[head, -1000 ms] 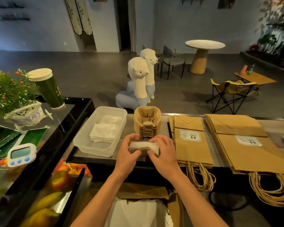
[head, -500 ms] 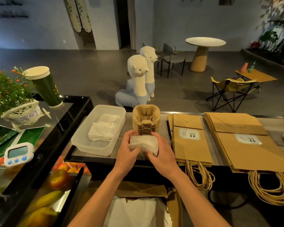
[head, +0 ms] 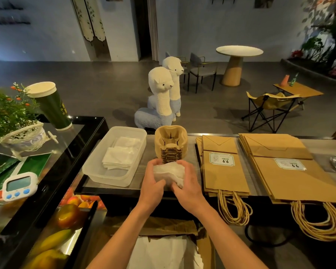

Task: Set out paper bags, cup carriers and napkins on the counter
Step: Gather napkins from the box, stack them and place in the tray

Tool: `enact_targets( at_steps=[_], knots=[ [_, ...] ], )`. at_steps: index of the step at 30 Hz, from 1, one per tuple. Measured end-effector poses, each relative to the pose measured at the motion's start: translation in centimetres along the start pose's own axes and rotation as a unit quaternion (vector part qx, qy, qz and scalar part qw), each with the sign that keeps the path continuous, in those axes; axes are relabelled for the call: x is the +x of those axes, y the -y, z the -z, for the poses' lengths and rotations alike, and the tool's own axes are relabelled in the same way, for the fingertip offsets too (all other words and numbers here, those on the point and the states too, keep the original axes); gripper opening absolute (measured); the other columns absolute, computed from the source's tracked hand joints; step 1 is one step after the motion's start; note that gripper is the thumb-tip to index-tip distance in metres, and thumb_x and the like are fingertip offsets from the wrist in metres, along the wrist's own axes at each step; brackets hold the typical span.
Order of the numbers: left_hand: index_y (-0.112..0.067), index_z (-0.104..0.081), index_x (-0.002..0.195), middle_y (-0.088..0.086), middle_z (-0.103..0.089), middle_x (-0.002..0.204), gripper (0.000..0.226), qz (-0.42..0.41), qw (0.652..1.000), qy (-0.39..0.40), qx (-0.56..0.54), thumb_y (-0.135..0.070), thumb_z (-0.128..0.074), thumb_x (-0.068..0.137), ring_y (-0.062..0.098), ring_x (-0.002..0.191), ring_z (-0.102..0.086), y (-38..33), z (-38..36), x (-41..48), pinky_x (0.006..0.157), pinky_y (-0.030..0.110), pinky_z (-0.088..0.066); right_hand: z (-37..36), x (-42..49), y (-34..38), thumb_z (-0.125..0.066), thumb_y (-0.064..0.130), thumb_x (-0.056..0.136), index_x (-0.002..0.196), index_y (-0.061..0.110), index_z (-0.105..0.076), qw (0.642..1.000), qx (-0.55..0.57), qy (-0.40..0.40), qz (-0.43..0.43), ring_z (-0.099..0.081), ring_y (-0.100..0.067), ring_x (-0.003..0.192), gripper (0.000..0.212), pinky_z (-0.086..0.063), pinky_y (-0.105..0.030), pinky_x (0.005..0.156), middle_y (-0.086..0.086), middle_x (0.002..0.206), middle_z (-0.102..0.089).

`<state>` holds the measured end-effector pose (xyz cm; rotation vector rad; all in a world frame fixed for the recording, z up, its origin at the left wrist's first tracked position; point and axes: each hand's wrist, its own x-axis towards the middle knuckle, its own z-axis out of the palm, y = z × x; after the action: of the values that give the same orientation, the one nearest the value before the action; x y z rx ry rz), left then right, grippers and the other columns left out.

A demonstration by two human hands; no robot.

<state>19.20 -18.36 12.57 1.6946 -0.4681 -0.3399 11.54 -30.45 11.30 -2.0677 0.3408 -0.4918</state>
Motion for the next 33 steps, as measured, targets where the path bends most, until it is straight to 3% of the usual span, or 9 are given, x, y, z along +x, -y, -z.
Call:
enact_targets(
  at_steps=[3,6,13,17,22,25,27,30,33],
  knots=[
    [-0.03,-0.043,0.135,-0.007,-0.054,0.122,0.065,-0.005,1.0,-0.012,-0.015,0.012,-0.058,0.088,-0.003,0.106,-0.057,-0.4,0.0,0.2,0.079,0.016,-0.055,0.1,0.2,0.2,-0.064,0.004,0.088,0.144,0.036,-0.031,0.998,0.049,-0.017,-0.034,-0.045,-0.005,0.123,0.072,-0.043,-0.023,0.105,0.011,0.134,-0.042],
    [-0.026,-0.038,0.139,-0.006,-0.051,0.122,0.065,0.015,1.0,0.008,-0.022,0.013,-0.054,0.089,0.009,0.11,-0.056,-0.7,0.1,0.3,0.074,0.013,-0.054,0.3,0.4,0.3,-0.066,0.006,0.088,0.139,0.029,-0.035,0.999,-0.009,0.005,-0.036,-0.041,-0.004,0.12,0.064,-0.044,-0.025,0.107,0.011,0.132,-0.037],
    [-0.038,-0.037,0.127,-0.004,-0.047,0.129,0.052,0.022,0.998,0.053,0.014,0.002,-0.05,0.097,0.013,0.118,-0.053,-0.4,0.2,0.1,0.088,0.022,-0.052,0.2,0.3,0.5,-0.061,0.01,0.095,0.142,0.031,-0.036,0.998,-0.038,0.017,-0.04,-0.044,-0.008,0.123,0.057,-0.045,-0.036,0.11,0.007,0.137,-0.044],
    [-0.032,-0.044,0.124,-0.007,-0.055,0.119,0.038,0.005,1.0,-0.01,0.012,-0.003,-0.052,0.101,0.004,0.107,-0.058,-1.0,0.4,0.1,0.081,0.015,-0.053,0.9,0.3,1.2,-0.064,0.015,0.097,0.143,0.036,-0.034,0.999,0.011,-0.01,-0.035,-0.051,-0.008,0.118,0.059,-0.051,-0.034,0.102,0.01,0.132,-0.048],
    [-0.03,-0.046,0.132,-0.012,-0.055,0.119,0.037,0.053,0.997,-0.053,-0.019,-0.011,-0.055,0.101,0.007,0.105,-0.057,-1.9,0.9,0.7,0.069,0.015,-0.053,2.1,0.3,1.1,-0.072,0.025,0.091,0.148,0.041,-0.026,1.0,-0.011,0.003,0.018,-0.037,-0.007,0.131,0.075,-0.053,-0.035,0.103,0.012,0.146,-0.024],
    [-0.027,-0.053,0.127,-0.004,-0.06,0.119,0.031,0.103,0.991,-0.058,-0.059,-0.014,-0.055,0.099,0.014,0.107,-0.06,-2.2,1.1,1.0,0.081,0.03,-0.055,2.6,-0.2,0.8,-0.079,0.038,0.082,0.154,0.047,-0.013,0.986,-0.125,0.074,0.079,-0.016,-0.002,0.141,0.098,-0.039,-0.029,0.113,0.015,0.162,0.009],
    [-0.027,-0.055,0.123,0.001,-0.061,0.119,0.028,0.132,0.987,-0.056,-0.077,-0.015,-0.056,0.098,0.019,0.109,-0.061,-2.3,1.1,1.1,0.084,0.035,-0.055,2.6,-0.6,0.6,-0.084,0.034,0.078,0.155,0.05,0.001,0.975,-0.181,0.096,0.08,-0.019,-0.009,0.145,0.115,-0.037,-0.031,0.114,0.017,0.161,0.024],
    [-0.024,-0.057,0.121,0.006,-0.064,0.118,0.027,0.172,0.979,-0.05,-0.095,-0.014,-0.057,0.096,0.024,0.11,-0.063,-2.5,1.0,1.3,0.088,0.039,-0.054,2.2,-0.7,0.2,-0.085,0.032,0.078,0.152,0.05,0.016,0.966,-0.231,0.065,0.095,-0.033,-0.021,0.143,0.127,-0.043,-0.035,0.111,0.01,0.163,0.024],
    [-0.016,-0.06,0.121,0.011,-0.065,0.117,0.027,0.201,0.971,-0.048,-0.116,-0.009,-0.056,0.095,0.027,0.106,-0.064,-2.5,1.2,1.3,0.083,0.037,-0.051,2.0,-0.7,-0.3,-0.086,0.035,0.077,0.156,0.042,0.008,0.963,-0.242,-0.002,0.117,-0.03,-0.022,0.143,0.123,-0.036,-0.034,0.115,-0.002,0.166,0.006]
  ],
)
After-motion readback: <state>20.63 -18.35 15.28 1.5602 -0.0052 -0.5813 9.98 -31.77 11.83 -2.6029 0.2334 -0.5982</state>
